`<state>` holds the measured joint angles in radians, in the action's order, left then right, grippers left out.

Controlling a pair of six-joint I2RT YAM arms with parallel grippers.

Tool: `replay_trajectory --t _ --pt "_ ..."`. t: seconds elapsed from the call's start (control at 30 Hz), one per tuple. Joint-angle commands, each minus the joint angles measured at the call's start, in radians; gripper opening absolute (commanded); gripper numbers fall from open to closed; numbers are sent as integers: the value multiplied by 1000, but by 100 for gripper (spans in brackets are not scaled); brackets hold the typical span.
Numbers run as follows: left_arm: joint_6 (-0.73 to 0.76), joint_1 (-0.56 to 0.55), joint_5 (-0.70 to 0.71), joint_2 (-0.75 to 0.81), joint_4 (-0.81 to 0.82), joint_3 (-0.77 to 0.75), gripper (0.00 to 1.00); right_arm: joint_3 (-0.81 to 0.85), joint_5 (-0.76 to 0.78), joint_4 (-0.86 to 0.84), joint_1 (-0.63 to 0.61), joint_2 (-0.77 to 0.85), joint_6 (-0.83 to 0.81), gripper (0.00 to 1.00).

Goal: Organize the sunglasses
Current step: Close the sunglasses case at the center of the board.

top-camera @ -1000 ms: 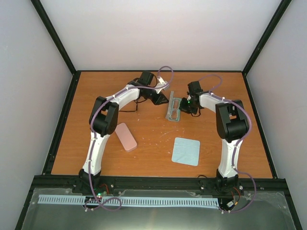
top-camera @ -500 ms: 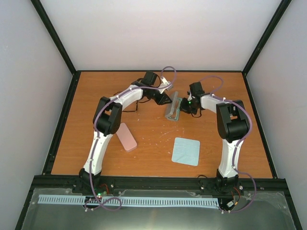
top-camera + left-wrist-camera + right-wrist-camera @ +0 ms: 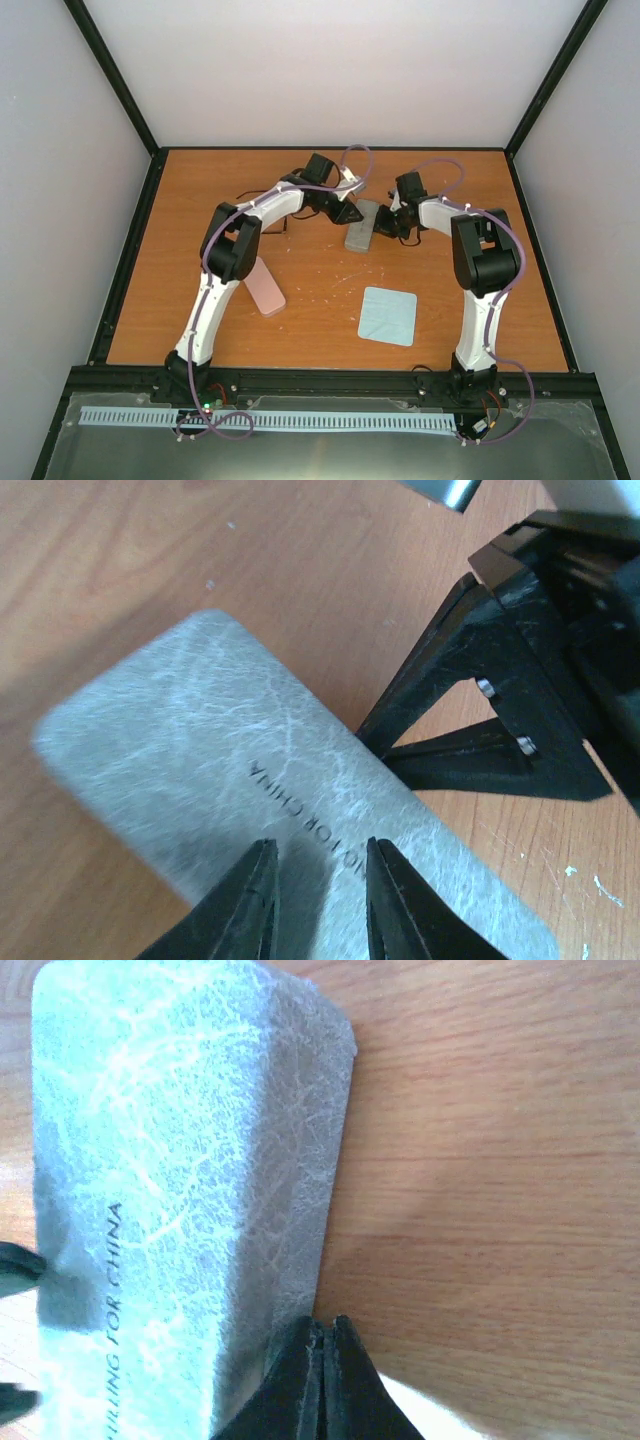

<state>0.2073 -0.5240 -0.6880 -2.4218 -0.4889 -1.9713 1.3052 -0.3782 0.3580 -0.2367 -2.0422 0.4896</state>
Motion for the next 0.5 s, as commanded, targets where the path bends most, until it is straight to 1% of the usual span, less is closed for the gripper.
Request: replay_trajectory --t 0.0,0.17,0.23,0.3,0.33,0.4,0.43,0.47 --pt "-5 -33 -12 -56 -27 -18 27 -3 -59 6 -20 -3 -26 3" --pt "5 -33 10 -53 -49 -32 27 6 -37 40 -19 13 -36 4" --pt "2 -28 33 -39 -70 -53 35 12 -6 76 -18 40 -56 7" --pt "-12 -7 49 -1 -55 -50 38 26 42 128 -19 91 -89 11" --pt "-20 6 59 26 -40 -43 41 34 66 156 -18 117 -106 14" --pt "-40 39 72 86 -19 -36 57 55 106 209 -21 171 -133 20" --pt "-53 60 73 123 -12 -34 65 62 120 235 -23 198 -141 25" --pt "-66 85 78 151 -8 -33 71 72 127 251 -31 225 -147 29"
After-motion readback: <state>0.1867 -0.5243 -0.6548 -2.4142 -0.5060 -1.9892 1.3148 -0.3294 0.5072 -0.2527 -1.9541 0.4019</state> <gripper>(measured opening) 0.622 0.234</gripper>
